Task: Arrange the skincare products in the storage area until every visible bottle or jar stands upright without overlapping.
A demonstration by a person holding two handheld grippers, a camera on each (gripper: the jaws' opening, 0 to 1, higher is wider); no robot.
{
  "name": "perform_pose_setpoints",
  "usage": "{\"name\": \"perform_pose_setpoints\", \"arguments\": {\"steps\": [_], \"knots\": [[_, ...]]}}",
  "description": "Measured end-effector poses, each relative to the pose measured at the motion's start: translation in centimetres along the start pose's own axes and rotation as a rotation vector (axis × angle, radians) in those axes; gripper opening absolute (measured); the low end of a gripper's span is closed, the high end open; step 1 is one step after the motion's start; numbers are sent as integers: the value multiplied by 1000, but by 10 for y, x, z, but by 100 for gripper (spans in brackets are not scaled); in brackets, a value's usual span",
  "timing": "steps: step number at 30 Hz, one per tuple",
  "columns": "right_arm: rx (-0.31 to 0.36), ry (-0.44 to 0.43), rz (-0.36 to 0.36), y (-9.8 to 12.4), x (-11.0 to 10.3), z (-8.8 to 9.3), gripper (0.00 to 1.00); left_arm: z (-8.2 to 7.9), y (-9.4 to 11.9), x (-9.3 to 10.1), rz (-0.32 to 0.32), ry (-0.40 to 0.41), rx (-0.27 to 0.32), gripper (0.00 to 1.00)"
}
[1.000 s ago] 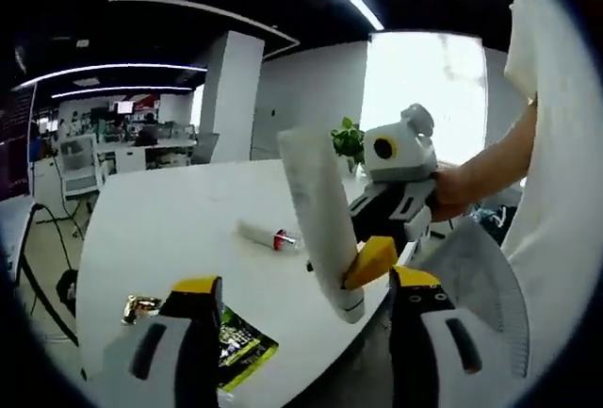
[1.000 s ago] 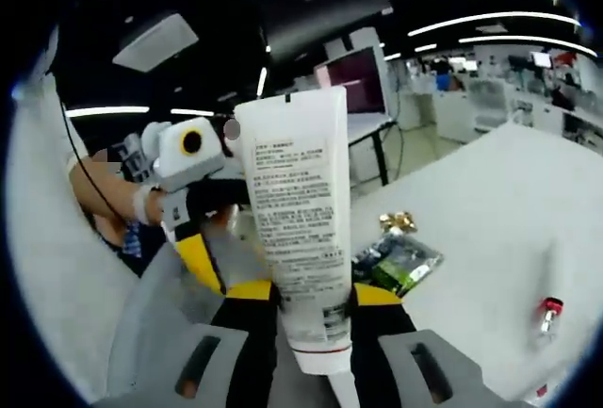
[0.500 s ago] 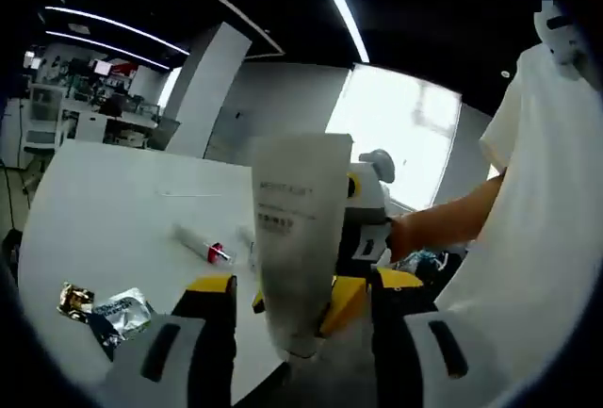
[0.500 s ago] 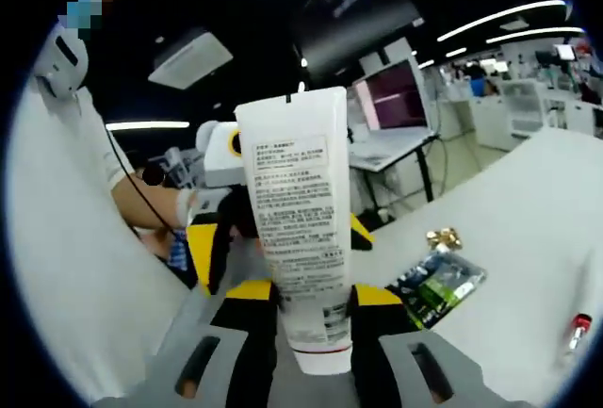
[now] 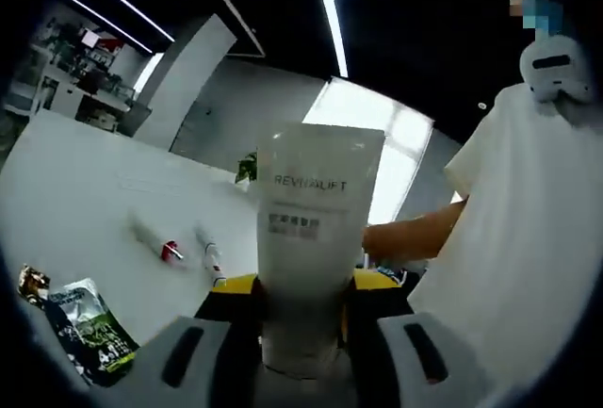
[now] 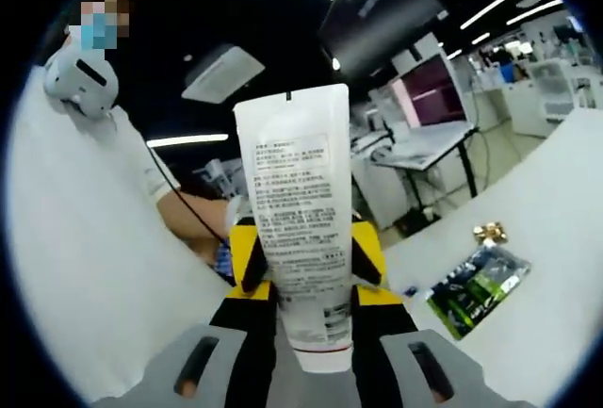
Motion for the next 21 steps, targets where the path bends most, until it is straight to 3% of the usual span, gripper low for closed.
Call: {"name": "perform_pose_setpoints", "arguments": {"steps": [3,9,12,18,20,21], "knots": [[47,-64,13,1,0,-5,27,-6,0,-1,-33,17,32,28],[116,-78,47,0,6,-11,32,-15,-1,-9,-154,11,50,27],[108,-41,76,-2,7,-15,36,-18,0,-14,-207,-20,51,26],[98,-146,116,4,12,-6,43,-20,2,-21,-289,-53,44,26],[58,-153,143,11,9,0,48,-20,7,-27,-355,-41,60,26],[77,-156,151,15,9,-1,51,-17,9,-28,-375,-51,43,26]]}}
Point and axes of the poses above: the point that each gripper's makers call its tool centre point, and the gripper's own axes: y roughly backward along the fingers, x roughly to its right, z roughly out of its underside, the point moved 7 cm from there along y, roughly backward along the fingers, and after that the axes turned 5 degrees about x, right-handed, at the moved point
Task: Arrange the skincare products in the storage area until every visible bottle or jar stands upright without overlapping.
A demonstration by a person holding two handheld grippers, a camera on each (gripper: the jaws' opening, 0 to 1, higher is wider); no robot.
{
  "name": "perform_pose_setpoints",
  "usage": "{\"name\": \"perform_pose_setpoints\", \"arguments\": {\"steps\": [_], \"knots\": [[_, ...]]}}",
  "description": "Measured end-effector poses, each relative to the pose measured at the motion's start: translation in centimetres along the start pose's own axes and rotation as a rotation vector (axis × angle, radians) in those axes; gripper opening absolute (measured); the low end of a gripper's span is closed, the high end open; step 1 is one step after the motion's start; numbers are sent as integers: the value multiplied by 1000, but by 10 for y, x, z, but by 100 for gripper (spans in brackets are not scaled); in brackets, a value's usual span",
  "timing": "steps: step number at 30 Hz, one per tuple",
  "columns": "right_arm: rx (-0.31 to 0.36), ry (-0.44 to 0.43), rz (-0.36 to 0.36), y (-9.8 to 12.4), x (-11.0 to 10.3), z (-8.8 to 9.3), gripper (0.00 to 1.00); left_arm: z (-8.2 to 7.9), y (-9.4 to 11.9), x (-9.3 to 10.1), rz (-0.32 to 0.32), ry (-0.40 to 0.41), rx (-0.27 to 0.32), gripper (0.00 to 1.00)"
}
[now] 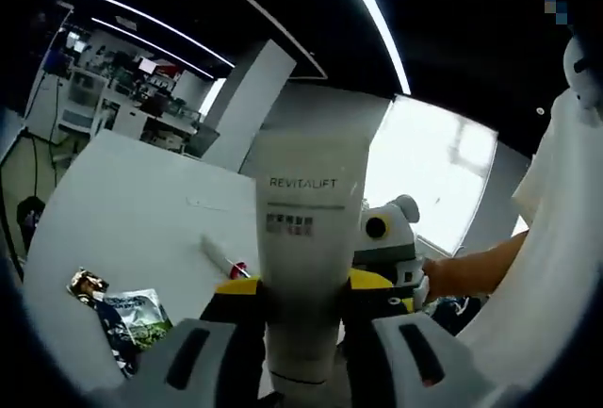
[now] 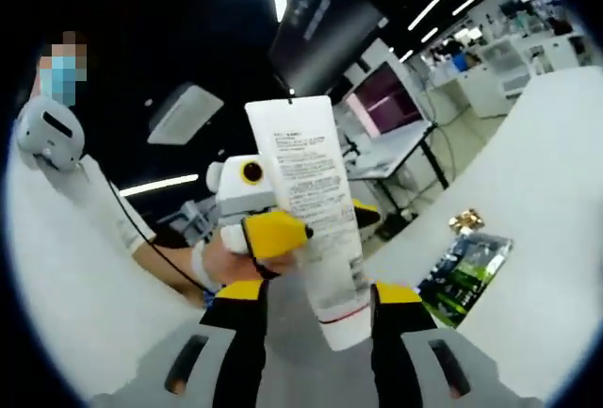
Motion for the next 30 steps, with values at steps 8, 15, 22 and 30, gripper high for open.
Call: {"name": "perform_pose_setpoints", "arguments": {"steps": [8,15,22,30], "knots": [[310,-125,94,24,5,-31,51,20,1,0,-90,-77,-73,27],[237,-47,166,-2,-7,-33,57,27,-4,6,-137,-236,-134,27],[134,-4,248,-30,-7,-20,42,36,-4,6,-165,-352,-178,27],[40,110,371,-38,0,-14,23,41,-5,10,-172,-435,-200,28]]}}
Point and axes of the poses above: the point that each gripper's makers call its tool centre point, and the gripper's own axes: y roughly backward along the fingers, x roughly to its right, z roughly out of its underside, the point moved 7 cm from there along y, roughly backward along the fingers, and after that the axes turned 5 degrees about x, right-handed, at the moved point
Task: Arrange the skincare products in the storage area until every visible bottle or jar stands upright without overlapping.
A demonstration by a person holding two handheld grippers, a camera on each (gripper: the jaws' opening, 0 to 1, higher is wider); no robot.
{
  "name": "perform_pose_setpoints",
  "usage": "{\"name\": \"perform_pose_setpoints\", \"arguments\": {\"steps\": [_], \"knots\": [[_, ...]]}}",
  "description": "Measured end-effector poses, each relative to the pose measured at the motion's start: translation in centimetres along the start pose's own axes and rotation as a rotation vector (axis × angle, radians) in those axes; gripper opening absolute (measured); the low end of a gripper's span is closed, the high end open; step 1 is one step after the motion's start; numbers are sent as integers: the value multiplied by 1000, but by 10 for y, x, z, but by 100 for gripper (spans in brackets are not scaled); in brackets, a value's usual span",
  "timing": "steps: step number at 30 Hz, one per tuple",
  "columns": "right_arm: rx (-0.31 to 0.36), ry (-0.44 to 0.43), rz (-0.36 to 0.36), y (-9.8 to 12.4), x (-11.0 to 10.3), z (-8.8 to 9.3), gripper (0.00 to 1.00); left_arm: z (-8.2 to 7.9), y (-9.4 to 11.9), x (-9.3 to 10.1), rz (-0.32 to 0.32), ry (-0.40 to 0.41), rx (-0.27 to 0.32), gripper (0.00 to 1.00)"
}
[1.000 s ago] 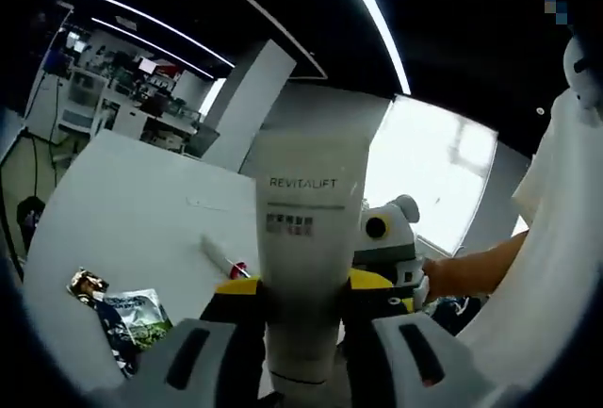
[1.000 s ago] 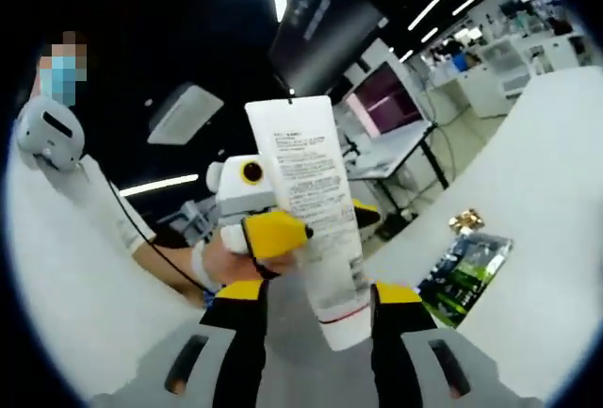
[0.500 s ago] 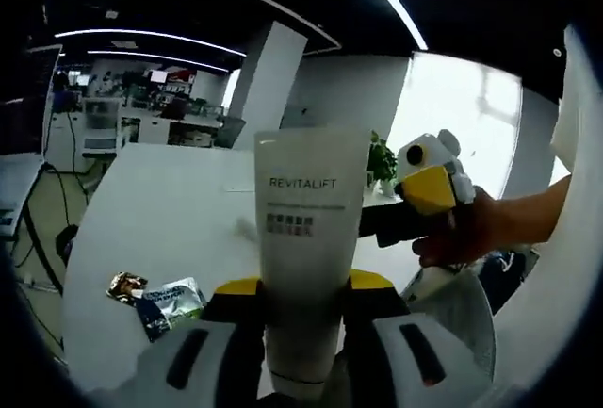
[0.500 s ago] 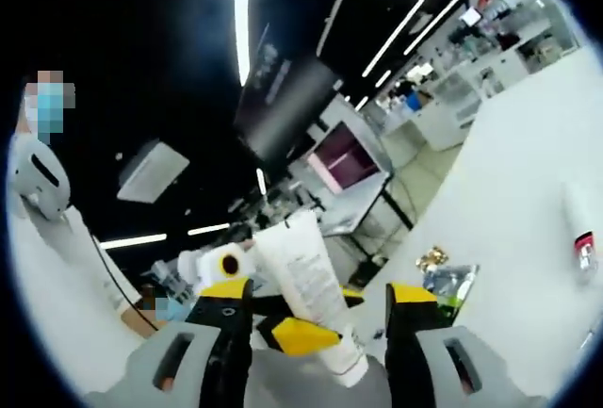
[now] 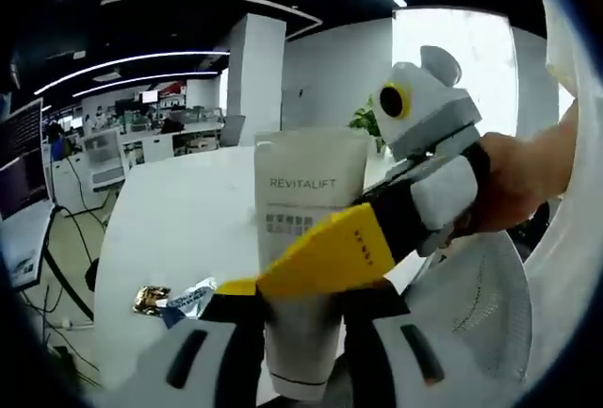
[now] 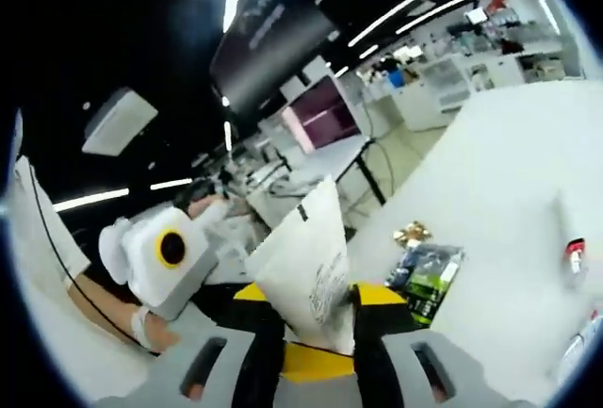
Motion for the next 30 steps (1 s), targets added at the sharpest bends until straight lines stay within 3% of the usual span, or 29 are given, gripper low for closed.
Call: {"name": "perform_pose_setpoints", "arguments": {"steps": [1,12,26,30], "knots": [[-10,53,8,0,-1,-1,22,0,0,1,-4,-15,3,28],[18,51,21,10,10,-8,9,-5,-3,1,-3,-89,62,29],[13,149,-14,24,13,-16,8,-12,-4,7,43,-138,130,29],[13,184,-23,32,15,-19,8,-15,-4,8,49,-129,149,33]]}}
Point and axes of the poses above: the point that each gripper's makers call its tool centre point, and the gripper's own axes: y roughly backward along the fingers, x roughly to its right, z roughly out of its underside, the point moved 7 cm from there along y, roughly backward along the fingers, and after that the axes turned 5 degrees about x, right-handed, at the moved point
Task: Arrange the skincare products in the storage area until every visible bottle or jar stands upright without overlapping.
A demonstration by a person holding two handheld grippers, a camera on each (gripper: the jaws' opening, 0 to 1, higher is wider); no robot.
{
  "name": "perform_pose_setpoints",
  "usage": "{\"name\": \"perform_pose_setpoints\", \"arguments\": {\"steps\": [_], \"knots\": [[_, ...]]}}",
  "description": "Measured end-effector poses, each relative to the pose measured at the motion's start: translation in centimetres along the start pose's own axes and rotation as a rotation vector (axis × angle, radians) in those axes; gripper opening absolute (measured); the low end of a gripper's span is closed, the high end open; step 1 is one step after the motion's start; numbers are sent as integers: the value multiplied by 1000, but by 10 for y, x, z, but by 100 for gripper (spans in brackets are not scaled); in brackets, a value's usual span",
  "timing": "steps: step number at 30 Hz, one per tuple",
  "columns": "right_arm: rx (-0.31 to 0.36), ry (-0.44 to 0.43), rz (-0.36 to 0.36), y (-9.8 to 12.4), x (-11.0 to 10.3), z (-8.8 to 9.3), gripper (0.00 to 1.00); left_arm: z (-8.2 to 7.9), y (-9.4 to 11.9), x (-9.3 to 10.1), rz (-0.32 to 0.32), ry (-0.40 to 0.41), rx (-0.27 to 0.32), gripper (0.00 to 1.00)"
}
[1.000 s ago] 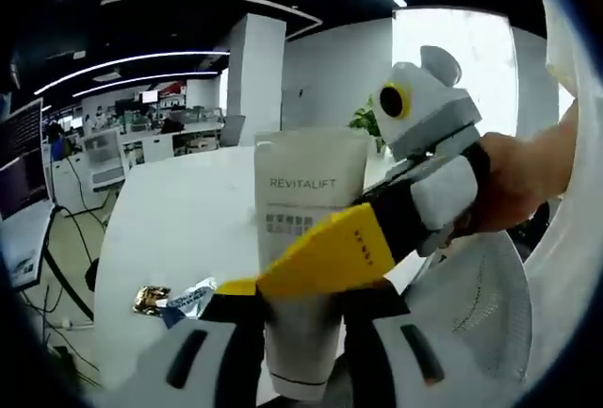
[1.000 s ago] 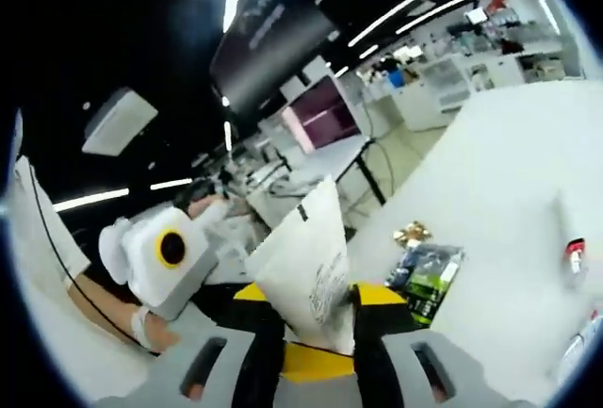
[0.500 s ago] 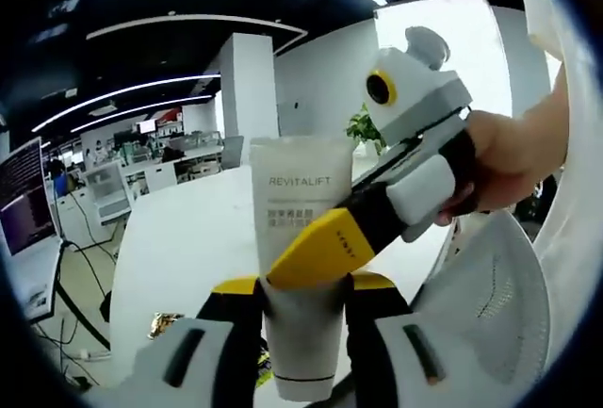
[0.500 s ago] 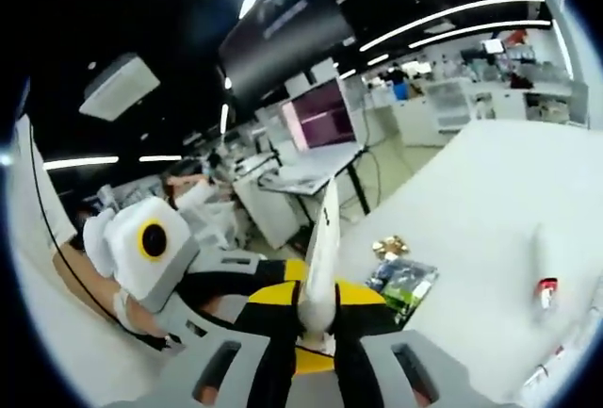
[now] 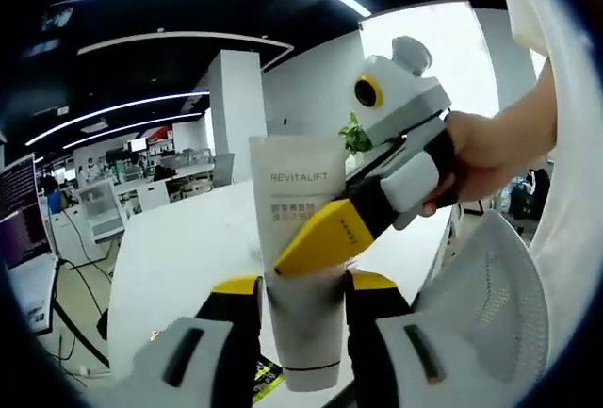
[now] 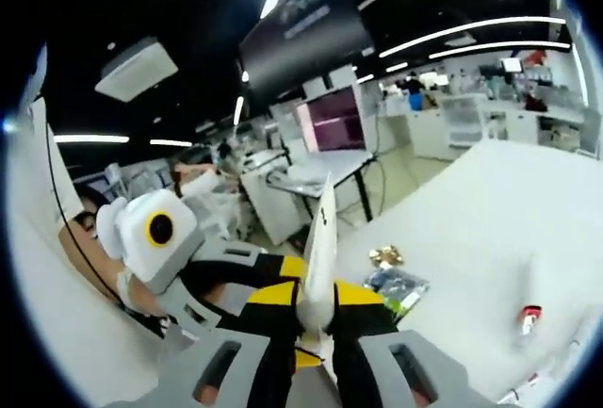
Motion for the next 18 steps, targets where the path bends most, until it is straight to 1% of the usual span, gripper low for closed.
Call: {"name": "perform_pose_setpoints", "arguments": {"steps": [3,6,9,15,18], "knots": [[-8,36,-24,10,0,-5,8,-3,-3,1,11,20,18,37],[-7,67,-37,16,-1,-6,8,-4,-5,3,25,17,28,39],[-2,78,-49,19,-2,-4,8,-4,-5,7,58,23,23,37],[-23,169,-94,23,-9,-5,8,-3,-7,13,112,39,19,34],[-26,179,-119,25,-11,-5,8,-2,-6,15,137,55,12,33]]}}
Point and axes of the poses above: the point that each gripper's makers call its tool centre point, and the gripper's own axes: y roughly backward along the fingers, x roughly to its right, z roughly out of its underside, the point moved 7 cm from there along y, roughly backward along the fingers, and after that the axes turned 5 degrees about x, right-handed, at the moved point
